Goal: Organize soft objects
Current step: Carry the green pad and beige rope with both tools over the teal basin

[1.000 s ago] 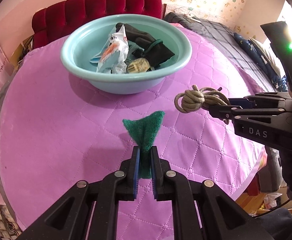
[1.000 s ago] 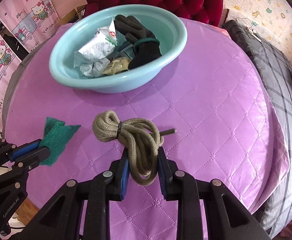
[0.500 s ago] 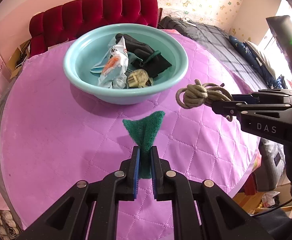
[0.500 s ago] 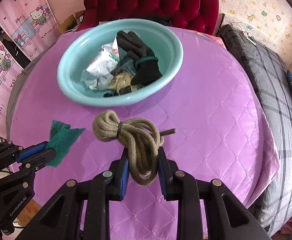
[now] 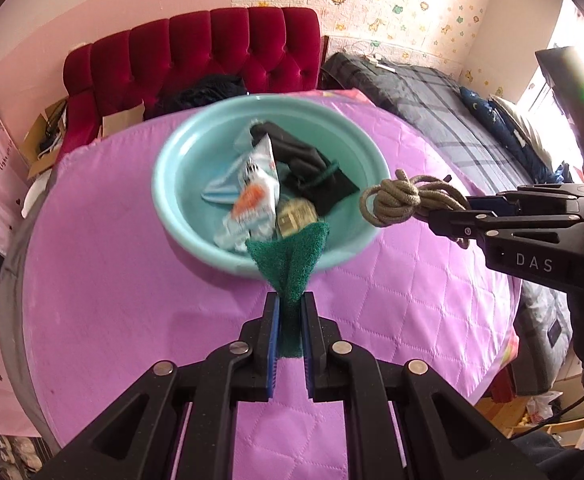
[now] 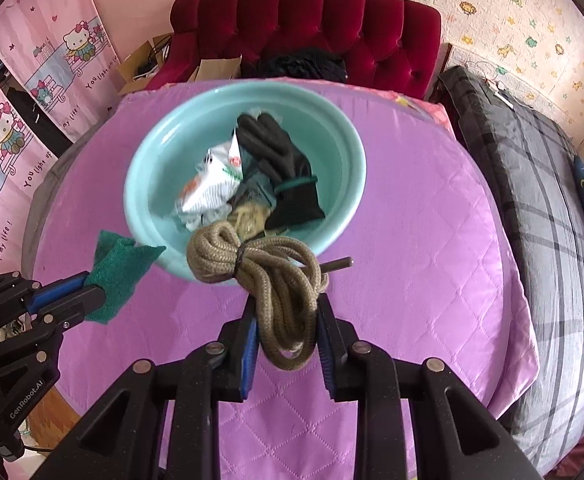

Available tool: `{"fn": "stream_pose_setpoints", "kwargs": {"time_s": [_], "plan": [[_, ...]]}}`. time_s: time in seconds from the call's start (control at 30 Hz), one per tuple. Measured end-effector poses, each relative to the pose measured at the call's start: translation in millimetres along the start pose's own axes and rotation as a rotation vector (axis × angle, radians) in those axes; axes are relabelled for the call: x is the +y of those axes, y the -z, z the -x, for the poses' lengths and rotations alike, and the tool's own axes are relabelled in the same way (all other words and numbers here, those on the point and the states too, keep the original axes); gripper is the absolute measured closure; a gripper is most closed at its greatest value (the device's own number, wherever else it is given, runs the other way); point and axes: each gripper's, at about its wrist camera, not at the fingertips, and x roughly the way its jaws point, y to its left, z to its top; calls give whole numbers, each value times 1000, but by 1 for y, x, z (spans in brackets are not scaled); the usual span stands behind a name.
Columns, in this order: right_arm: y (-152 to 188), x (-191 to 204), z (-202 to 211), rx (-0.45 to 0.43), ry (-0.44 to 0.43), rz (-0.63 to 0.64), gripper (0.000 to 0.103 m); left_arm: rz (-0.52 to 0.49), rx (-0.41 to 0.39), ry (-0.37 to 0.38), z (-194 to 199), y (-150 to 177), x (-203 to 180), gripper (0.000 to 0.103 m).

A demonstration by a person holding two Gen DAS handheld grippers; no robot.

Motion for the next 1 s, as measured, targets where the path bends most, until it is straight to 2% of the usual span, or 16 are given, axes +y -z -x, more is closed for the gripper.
{"fn": "stream_pose_setpoints", "kwargs": {"time_s": [0.57,1.0], "plan": [[-74,3,-11,-24,4,16,75,-7,-1,-41,-21,-55,26,92],[-111,1,-41,-13,-1,-10,75,14,16,-49,-50,-86,46,92]]}}
